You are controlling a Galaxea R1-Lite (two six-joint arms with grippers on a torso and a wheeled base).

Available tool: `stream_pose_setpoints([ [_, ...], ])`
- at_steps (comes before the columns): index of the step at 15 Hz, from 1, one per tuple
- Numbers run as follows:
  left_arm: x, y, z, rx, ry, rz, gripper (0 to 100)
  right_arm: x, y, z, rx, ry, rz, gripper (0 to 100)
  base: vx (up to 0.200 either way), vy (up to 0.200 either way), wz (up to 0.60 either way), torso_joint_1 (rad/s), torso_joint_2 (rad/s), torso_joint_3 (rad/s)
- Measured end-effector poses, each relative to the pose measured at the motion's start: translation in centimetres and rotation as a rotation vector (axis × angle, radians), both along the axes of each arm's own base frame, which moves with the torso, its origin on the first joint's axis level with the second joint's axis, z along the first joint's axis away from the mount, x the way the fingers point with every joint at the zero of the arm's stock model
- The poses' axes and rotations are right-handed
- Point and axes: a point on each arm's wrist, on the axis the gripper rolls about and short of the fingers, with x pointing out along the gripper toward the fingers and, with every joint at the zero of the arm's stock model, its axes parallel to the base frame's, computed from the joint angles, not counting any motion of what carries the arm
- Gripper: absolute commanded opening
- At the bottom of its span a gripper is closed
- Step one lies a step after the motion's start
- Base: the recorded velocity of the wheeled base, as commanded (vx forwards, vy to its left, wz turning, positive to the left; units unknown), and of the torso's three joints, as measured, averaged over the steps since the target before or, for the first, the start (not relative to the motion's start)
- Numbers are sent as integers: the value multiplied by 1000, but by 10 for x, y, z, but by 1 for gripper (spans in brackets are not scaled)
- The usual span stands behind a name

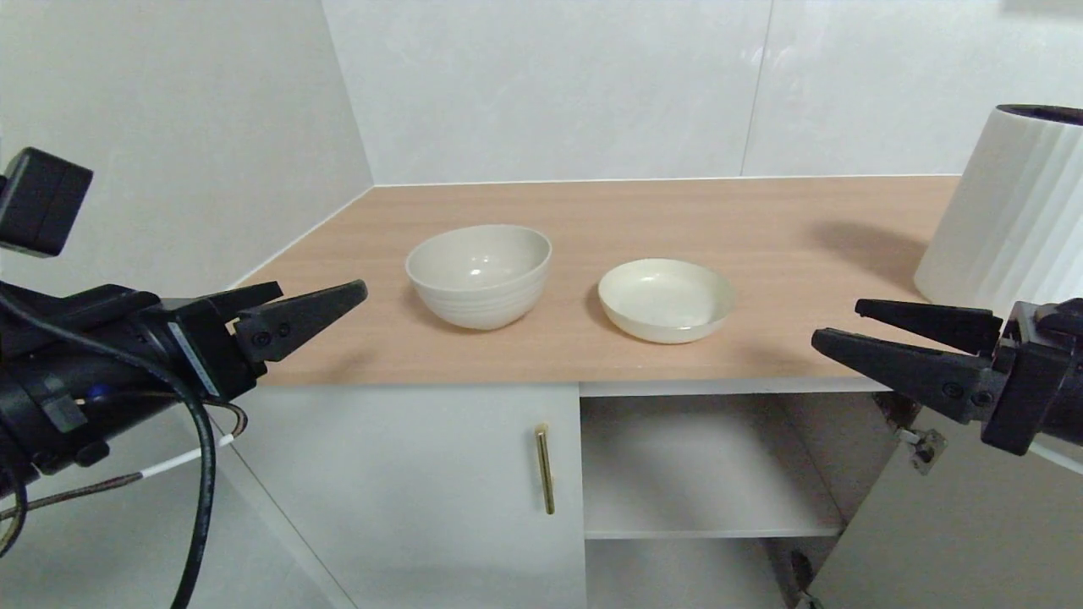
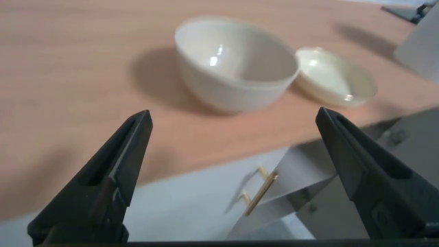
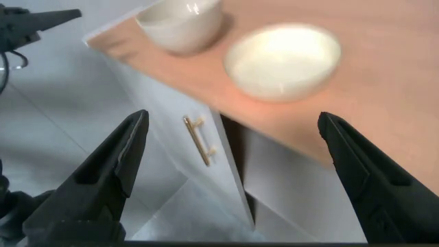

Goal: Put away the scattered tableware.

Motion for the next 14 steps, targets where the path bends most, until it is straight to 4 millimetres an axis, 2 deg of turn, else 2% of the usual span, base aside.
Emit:
stream_pose_setpoints([
  [5, 1, 0, 0, 1, 2, 1, 100, 4, 2, -4, -9, 17, 0, 100, 0, 0, 0, 188, -479, -288],
  [8, 6, -2, -1, 4, 12, 0, 100, 8, 4, -7, -27, 24, -3, 100, 0, 0, 0, 72, -178, -105],
  [11, 17, -5, 0, 7, 22, 2, 100, 17, 8, -8, -70, 8, -28, 100, 0, 0, 0, 0, 0, 0],
  [14, 43, -12, 12, 6, 18, 23, 100, 43, 18, 10, -109, 44, -166, 100, 0, 0, 0, 0, 0, 0],
])
